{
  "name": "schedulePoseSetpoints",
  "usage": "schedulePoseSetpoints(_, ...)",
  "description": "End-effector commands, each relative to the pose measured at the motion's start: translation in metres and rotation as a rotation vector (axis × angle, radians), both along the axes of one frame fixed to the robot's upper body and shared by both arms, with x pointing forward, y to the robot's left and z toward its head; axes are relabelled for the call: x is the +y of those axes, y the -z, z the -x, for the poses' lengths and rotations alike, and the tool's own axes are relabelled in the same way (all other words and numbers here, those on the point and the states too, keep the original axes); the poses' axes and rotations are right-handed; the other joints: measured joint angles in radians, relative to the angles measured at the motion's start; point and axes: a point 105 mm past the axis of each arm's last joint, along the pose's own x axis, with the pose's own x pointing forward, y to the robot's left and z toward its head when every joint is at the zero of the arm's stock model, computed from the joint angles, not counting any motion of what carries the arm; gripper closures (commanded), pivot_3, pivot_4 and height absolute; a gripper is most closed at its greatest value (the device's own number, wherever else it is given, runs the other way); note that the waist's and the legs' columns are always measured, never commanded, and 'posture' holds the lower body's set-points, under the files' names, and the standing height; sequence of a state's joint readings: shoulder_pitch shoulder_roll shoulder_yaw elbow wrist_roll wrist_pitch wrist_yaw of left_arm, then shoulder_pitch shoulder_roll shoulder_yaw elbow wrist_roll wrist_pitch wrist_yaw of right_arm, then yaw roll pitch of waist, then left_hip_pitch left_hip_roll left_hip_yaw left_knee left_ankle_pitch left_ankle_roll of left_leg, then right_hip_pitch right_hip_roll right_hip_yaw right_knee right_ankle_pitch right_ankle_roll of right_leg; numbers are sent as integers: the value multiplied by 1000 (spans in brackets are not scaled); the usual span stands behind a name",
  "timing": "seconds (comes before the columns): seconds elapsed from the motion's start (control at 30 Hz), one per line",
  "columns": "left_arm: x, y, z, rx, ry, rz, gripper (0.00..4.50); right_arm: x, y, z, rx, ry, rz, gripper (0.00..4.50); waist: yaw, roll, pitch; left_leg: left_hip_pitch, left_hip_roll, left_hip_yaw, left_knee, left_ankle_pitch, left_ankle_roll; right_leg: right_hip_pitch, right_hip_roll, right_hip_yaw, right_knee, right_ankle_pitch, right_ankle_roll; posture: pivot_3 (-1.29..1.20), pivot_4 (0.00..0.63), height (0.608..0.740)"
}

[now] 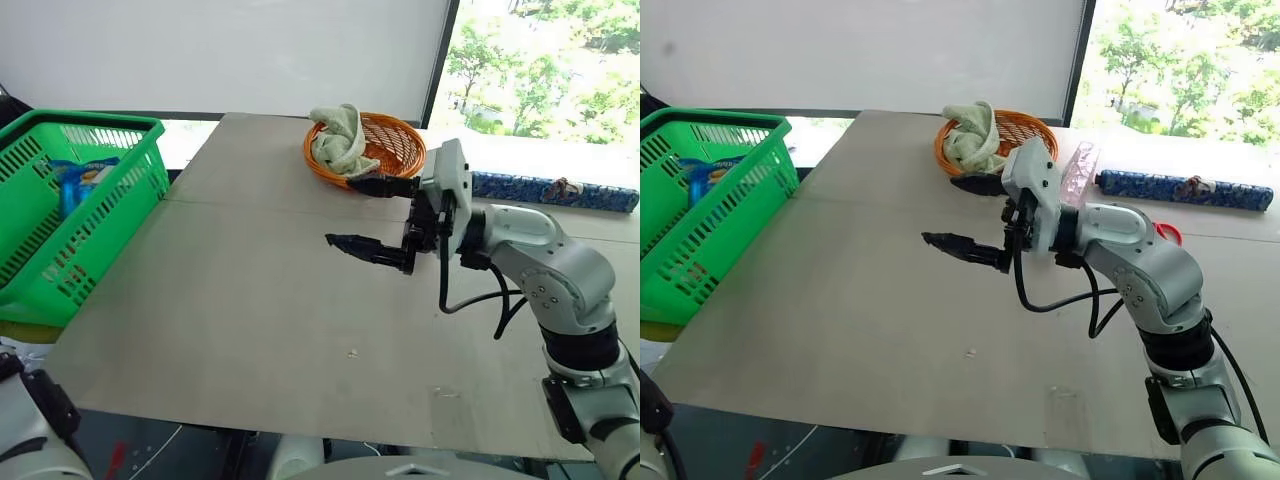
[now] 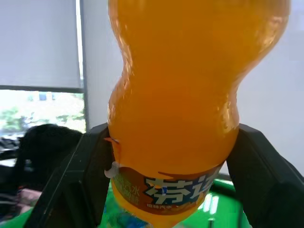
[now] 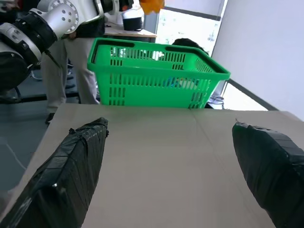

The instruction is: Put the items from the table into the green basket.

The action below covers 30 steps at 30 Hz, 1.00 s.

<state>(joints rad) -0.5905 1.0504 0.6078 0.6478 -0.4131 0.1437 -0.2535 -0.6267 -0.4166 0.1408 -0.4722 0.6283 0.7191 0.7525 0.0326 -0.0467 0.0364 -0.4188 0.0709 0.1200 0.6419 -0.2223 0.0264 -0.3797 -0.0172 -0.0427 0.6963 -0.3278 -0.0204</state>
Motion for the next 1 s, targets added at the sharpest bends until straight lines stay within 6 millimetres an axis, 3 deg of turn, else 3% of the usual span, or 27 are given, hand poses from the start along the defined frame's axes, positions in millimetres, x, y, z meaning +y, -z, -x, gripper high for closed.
schedulePoseSetpoints(0.03, 33, -12, 21, 34, -181, -34, 565, 0, -9, 4, -40, -3, -19, 0, 6, -4, 1, 0, 0, 0, 0, 0, 0, 0, 0, 0, 1, 0, 0, 137, 0, 740)
schedulePoseSetpoints(0.1, 41, -8, 24, 35, -208, 3, 65, 0, -8, 4, -36, 2, -19, 0, 5, -7, 0, 0, 0, -1, 0, 0, 0, 0, 0, -1, 2, 0, 0, 132, 0, 740)
schedulePoseSetpoints(0.13, 40, -9, 23, 23, -191, 13, 65, -1, -8, 4, -33, 7, -17, 0, 5, -10, -1, 0, 1, -1, 0, 0, 0, 0, 0, -1, 2, 0, 0, 134, 0, 740)
schedulePoseSetpoints(0.2, 29, -10, 14, -5, -103, 20, 65, -3, -6, 0, -21, 34, -20, 0, 8, -11, -3, 0, 1, -2, 1, 0, 0, 0, 0, -2, 2, 0, 0, 138, 0, 740)
schedulePoseSetpoints(0.27, 4, -13, 0, -46, 62, 26, 65, -6, -2, -10, 11, 97, -19, 0, 10, -11, -3, 0, 0, -2, 2, 0, 0, 1, -3, -3, 2, 0, 0, 139, 0, 740)
schedulePoseSetpoints(0.33, -29, -14, -10, -86, 255, 42, 65, -10, 5, -24, 46, 176, -6, 0, 10, -11, -3, 1, 0, -3, 3, 0, 0, 1, -3, -4, 4, 0, 0, 144, 0, 740)
schedulePoseSetpoints(0.43, -89, -1, -17, -53, 525, 54, 65, -25, 19, -61, 107, 394, 1, 0, 4, -11, -4, 2, 0, -3, 6, 0, 0, 2, -4, -2, 9, 0, 0, 146, 0, 740)
schedulePoseSetpoints(0.5, -146, 18, -16, 15, 750, 69, 65, -38, 33, -79, 124, 508, 37, 0, -7, -11, -4, 3, 0, -2, 7, 0, 0, 2, -4, -1, 13, 0, -1, 158, 0, 740)
schedulePoseSetpoints(0.6, -229, 62, 5, 220, 1073, 37, 65, -58, 54, -112, 172, 751, 85, 0, -18, -13, -5, 3, 0, -2, 7, 0, 0, 2, -4, 0, 14, 0, -1, 151, 0, 740)
schedulePoseSetpoints(0.7, -278, 89, 29, 351, 1270, 62, 65, -74, 70, -135, 183, 943, 134, 0, -30, -3, -3, 4, 0, -1, 7, 0, 0, 1, -3, 2, 14, 0, -1, 150, 6, 740)
schedulePoseSetpoints(0.77, -295, 97, 40, 390, 1338, 56, 65, -77, 80, -146, 206, 1012, 144, 0, -29, 4, 0, 5, 0, 1, 6, 1, -1, 1, -1, 4, 16, 0, -1, 150, 9, 740)
schedulePoseSetpoints(1.0, -318, 98, 48, 420, 1401, 32, 65, -77, 113, -177, 346, 1184, 148, 0, -19, 13, 3, 6, 1, -1, 6, 3, -5, 1, 2, 5, 17, 0, -1, 150, 16, 740)
